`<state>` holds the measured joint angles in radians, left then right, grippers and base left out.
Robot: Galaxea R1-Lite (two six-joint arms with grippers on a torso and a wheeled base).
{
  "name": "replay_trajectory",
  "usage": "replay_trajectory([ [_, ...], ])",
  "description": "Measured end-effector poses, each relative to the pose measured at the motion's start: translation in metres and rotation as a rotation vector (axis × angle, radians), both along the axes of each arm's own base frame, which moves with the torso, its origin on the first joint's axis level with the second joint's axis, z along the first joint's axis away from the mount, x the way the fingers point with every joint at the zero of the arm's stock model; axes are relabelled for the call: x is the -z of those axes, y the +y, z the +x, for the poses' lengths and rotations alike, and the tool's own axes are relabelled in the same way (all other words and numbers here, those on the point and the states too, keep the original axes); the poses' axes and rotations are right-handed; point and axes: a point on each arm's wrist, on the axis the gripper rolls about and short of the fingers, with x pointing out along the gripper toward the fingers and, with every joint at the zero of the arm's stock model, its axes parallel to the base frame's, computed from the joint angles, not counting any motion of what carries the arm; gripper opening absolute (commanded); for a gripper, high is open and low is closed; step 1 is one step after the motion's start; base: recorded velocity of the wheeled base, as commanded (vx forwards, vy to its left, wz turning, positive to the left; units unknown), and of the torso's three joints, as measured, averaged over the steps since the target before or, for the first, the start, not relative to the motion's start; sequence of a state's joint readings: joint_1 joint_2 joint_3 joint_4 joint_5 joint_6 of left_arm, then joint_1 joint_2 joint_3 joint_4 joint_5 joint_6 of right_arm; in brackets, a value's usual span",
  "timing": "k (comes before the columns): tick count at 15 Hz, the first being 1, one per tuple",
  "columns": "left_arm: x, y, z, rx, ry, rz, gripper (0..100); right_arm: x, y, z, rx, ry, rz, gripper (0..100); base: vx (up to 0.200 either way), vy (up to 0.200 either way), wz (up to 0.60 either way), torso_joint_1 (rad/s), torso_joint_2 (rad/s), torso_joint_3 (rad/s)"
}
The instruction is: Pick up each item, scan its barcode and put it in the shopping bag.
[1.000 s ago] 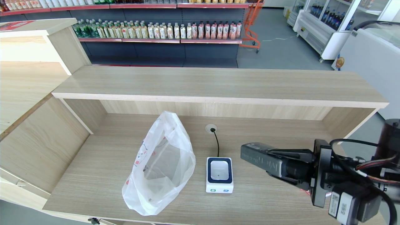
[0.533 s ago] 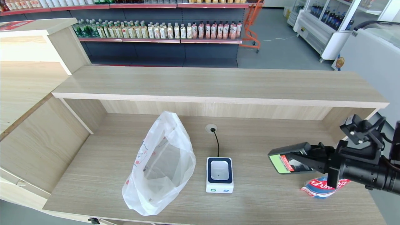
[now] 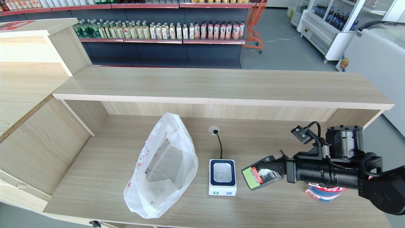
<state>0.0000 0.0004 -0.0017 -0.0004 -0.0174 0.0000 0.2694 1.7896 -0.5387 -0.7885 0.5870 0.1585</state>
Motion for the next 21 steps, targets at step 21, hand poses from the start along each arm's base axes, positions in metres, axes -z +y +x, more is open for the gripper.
replay_trajectory([
  [21, 0.000, 0.000, 0.000, 0.000, 0.000, 0.000, 100, 0.043, 0.081, 0.066, -0.070, 0.025, -0.019, 0, 0.000, 0.000, 0.00, 0.000, 0.00, 0.000],
])
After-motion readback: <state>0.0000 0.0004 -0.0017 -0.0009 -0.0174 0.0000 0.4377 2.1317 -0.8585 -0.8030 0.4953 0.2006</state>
